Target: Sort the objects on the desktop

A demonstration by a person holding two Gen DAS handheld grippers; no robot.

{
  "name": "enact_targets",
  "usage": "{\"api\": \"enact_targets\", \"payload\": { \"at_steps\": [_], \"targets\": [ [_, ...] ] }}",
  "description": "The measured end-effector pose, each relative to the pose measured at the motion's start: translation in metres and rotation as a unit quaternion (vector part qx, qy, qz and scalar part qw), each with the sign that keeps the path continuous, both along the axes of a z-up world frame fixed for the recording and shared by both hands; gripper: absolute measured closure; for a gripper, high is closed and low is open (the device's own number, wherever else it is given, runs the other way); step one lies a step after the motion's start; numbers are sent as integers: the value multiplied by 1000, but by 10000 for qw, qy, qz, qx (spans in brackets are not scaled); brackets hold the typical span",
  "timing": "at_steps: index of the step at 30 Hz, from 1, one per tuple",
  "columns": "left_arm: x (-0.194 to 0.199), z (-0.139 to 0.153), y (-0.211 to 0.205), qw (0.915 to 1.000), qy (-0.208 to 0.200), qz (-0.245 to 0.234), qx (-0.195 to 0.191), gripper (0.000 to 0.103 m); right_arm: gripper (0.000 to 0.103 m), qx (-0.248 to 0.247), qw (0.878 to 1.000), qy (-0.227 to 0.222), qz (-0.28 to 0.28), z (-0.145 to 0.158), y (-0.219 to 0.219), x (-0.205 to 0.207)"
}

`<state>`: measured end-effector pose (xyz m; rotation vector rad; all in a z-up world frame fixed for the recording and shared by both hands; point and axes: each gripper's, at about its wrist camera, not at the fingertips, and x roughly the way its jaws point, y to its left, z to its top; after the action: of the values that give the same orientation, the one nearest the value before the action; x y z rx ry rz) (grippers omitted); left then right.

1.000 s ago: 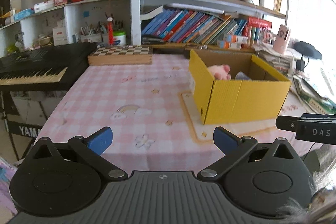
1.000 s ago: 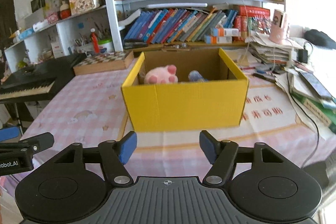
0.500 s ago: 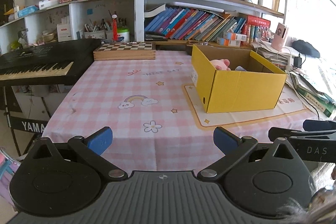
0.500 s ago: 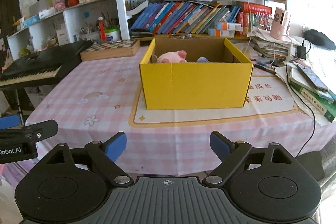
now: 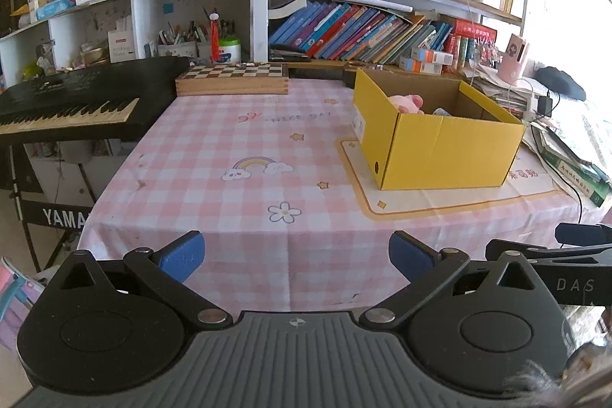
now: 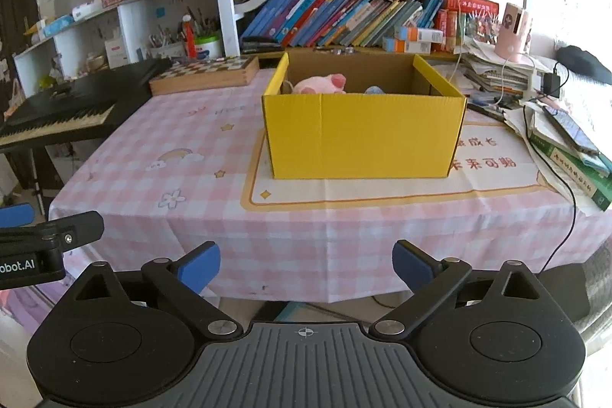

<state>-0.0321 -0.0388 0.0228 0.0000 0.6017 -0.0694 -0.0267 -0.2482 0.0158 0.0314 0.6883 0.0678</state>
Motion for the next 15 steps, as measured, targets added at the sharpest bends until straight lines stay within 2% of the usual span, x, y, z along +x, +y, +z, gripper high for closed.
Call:
{"api": "enact_targets", "payload": {
  "at_steps": [15],
  "targets": [
    [0, -3, 0, 9998, 129, -102, 64, 0, 4, -14, 10000, 65, 60, -1, 6, -2]
  ]
}}
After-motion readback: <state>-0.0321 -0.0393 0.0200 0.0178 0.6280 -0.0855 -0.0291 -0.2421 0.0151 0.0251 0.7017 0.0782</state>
